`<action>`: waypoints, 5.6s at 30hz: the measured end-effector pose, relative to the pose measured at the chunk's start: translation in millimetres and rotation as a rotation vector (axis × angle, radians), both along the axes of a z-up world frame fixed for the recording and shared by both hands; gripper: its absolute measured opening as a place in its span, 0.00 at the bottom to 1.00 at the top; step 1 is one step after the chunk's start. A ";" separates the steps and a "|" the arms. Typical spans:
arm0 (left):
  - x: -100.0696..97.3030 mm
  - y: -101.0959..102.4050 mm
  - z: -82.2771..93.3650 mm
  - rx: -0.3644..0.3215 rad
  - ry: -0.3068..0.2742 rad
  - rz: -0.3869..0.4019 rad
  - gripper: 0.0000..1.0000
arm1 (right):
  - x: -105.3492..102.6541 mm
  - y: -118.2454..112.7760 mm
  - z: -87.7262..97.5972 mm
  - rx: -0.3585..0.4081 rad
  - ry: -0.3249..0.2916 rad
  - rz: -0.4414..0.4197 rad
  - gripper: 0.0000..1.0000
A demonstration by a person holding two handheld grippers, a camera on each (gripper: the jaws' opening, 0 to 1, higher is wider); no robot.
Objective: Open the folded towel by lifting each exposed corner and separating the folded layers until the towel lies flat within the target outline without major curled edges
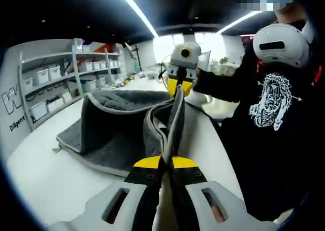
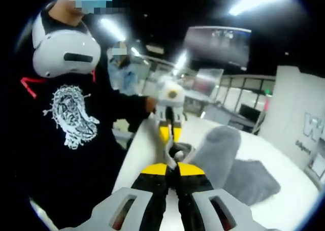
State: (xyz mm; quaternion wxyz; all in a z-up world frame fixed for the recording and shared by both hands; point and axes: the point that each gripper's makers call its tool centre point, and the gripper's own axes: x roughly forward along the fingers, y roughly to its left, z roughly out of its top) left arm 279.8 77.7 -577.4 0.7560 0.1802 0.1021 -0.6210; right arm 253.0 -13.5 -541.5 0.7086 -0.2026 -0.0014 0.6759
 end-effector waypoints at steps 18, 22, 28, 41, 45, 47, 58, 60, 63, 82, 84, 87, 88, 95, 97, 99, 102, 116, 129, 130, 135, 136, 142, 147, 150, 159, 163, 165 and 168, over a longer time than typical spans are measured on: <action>-8.6 5.1 -12.1 0.058 0.011 -0.031 0.07 | -18.1 -5.0 -22.1 -0.098 0.045 0.051 0.07; -12.0 8.3 -12.0 0.063 0.036 -0.043 0.10 | -20.3 -9.4 -18.2 -0.100 0.054 0.052 0.09; -14.7 10.5 -6.3 0.033 0.066 -0.048 0.19 | -23.3 -14.3 -21.1 -0.118 0.081 0.054 0.11; -9.2 5.1 22.0 -0.124 0.122 -0.026 0.23 | -18.5 -19.1 2.6 -0.023 0.098 0.034 0.14; -1.7 6.3 27.4 -0.148 0.116 0.005 0.23 | -12.1 -20.7 4.2 -0.013 0.088 0.015 0.14; 1.1 6.9 29.4 -0.163 0.131 0.012 0.21 | -10.0 -21.7 2.3 -0.018 0.087 0.010 0.14; 6.4 -3.0 53.8 -0.302 0.220 0.051 0.17 | -4.4 -19.9 -4.9 -0.040 0.077 -0.018 0.12; 3.2 -4.5 58.1 -0.323 0.221 0.033 0.17 | -4.2 -19.8 -5.4 -0.043 0.075 -0.020 0.12; 3.4 -4.9 60.2 -0.330 0.217 0.033 0.17 | -4.6 -17.9 -6.2 -0.041 0.079 -0.022 0.12; -9.1 13.9 32.2 -0.162 0.173 -0.002 0.11 | -19.5 -14.1 -25.3 -0.106 0.112 0.022 0.08; -3.0 24.1 43.3 -0.159 0.058 0.017 0.13 | -19.4 -14.5 -26.4 -0.113 0.105 0.022 0.05; -0.2 28.1 60.9 -0.212 0.051 0.036 0.15 | -20.9 -14.7 -22.1 -0.102 0.109 0.027 0.06; 3.0 28.5 65.4 -0.222 0.030 0.047 0.17 | -21.7 -15.1 -19.7 -0.094 0.113 0.030 0.07; 19.4 14.3 76.0 -0.287 -0.014 0.107 0.55 | -12.1 -16.4 -4.3 -0.024 0.100 -0.011 0.17; 27.0 9.9 65.8 -0.253 0.002 0.153 0.97 | -4.5 -15.9 4.0 0.022 0.094 -0.045 0.31; 33.0 8.9 53.4 -0.183 0.009 0.184 0.99 | 10.2 -15.0 17.8 0.108 0.107 -0.113 0.61; 38.7 8.1 58.2 -0.215 0.042 0.226 1.00 | 33.0 -20.7 36.3 0.216 0.138 -0.198 0.98; 52.5 23.6 72.0 -0.274 0.059 0.312 1.00 | 67.0 -41.7 51.6 0.295 0.137 -0.362 1.00; 88.3 66.3 97.5 -0.348 0.007 0.555 1.00 | 94.8 -71.5 75.1 0.387 0.197 -0.637 1.00; 90.9 71.3 98.2 -0.345 0.001 0.580 1.00 | 96.9 -76.0 72.5 0.364 0.188 -0.667 1.00; 98.0 96.6 100.6 -0.318 -0.026 0.675 1.00 | 105.7 -103.8 66.3 0.253 0.092 -0.806 1.00; 99.9 102.5 99.7 -0.306 -0.030 0.701 1.00 | 106.2 -106.2 66.3 0.255 0.107 -0.812 1.00; 105.6 135.6 86.9 -0.170 -0.059 0.849 1.00 | 112.7 -133.0 64.2 0.247 0.126 -0.881 1.00; 94.8 137.1 100.0 -0.206 -0.075 0.849 1.00 | 109.7 -146.7 67.8 0.241 0.120 -0.903 1.00; 89.2 133.7 103.1 -0.193 -0.085 0.834 1.00 | 110.6 -151.8 73.8 0.227 0.099 -0.904 1.00; 68.2 117.3 112.0 -0.222 -0.065 0.809 1.00 | 117.8 -157.4 103.5 0.149 0.022 -0.884 1.00; 64.6 119.1 112.3 -0.198 -0.082 0.831 1.00 | 116.3 -152.2 118.4 0.094 -0.013 -0.856 1.00; 64.8 124.3 116.9 -0.211 -0.096 0.868 1.00 | 114.6 -148.8 125.7 0.081 -0.024 -0.844 1.00; 61.4 123.8 116.6 -0.208 -0.102 0.882 1.00 | 111.5 -143.1 132.7 0.055 -0.033 -0.822 1.00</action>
